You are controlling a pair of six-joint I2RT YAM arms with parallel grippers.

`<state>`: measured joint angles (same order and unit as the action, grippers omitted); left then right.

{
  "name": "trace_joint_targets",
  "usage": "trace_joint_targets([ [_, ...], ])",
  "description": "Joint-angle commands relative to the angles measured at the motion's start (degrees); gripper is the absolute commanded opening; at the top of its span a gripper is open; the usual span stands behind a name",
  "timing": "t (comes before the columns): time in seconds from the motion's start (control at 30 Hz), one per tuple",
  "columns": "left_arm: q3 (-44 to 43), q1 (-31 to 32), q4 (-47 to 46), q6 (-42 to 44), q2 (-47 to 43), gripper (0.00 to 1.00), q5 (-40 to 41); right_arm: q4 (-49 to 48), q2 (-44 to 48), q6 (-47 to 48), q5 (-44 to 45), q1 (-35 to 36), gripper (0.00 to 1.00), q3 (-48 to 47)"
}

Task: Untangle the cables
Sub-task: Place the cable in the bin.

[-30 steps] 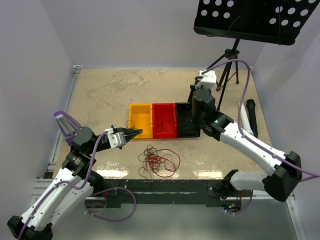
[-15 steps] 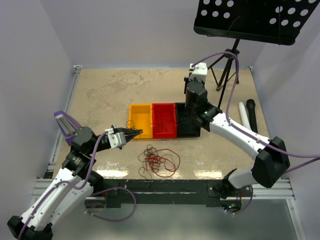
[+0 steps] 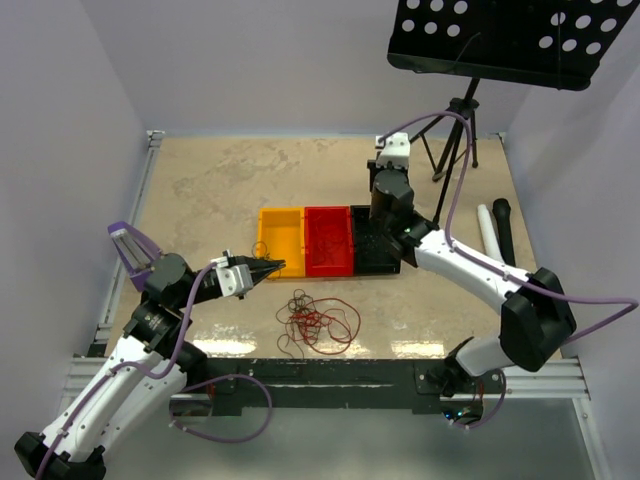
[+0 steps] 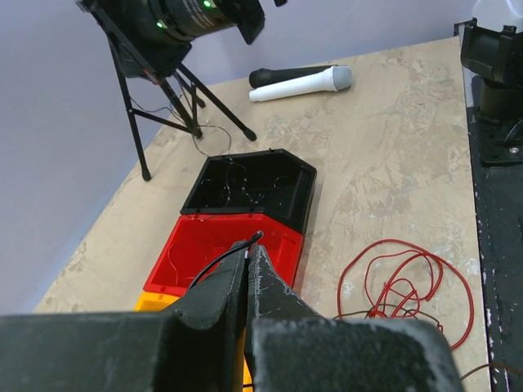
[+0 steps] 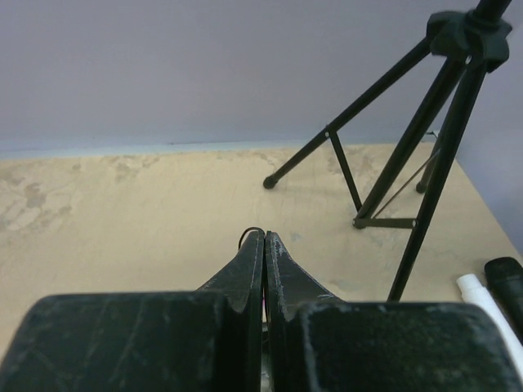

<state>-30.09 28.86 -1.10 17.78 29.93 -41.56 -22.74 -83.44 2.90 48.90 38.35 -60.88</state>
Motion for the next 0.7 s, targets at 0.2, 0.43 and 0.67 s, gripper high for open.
trace_joint_targets([
  [0.2, 0.0, -0.6, -2.2, 0.0, -0.1, 0.0, -0.7, 1.9, 3.8, -8.2, -2.3, 2.6, 0.0, 7.8],
  [0.43, -0.6, -0.6, -1.6, 0.0, -0.1, 0.0, -0.7, 6.7, 0.9, -16.3, -8.5, 2.6, 0.0, 6.7],
  [0.67, -0.5, -0.6, -1.2, 0.3, -0.3, 0.0, -0.6, 13.2, -3.7, -22.3, -12.2, 2.3, 0.0, 2.7],
])
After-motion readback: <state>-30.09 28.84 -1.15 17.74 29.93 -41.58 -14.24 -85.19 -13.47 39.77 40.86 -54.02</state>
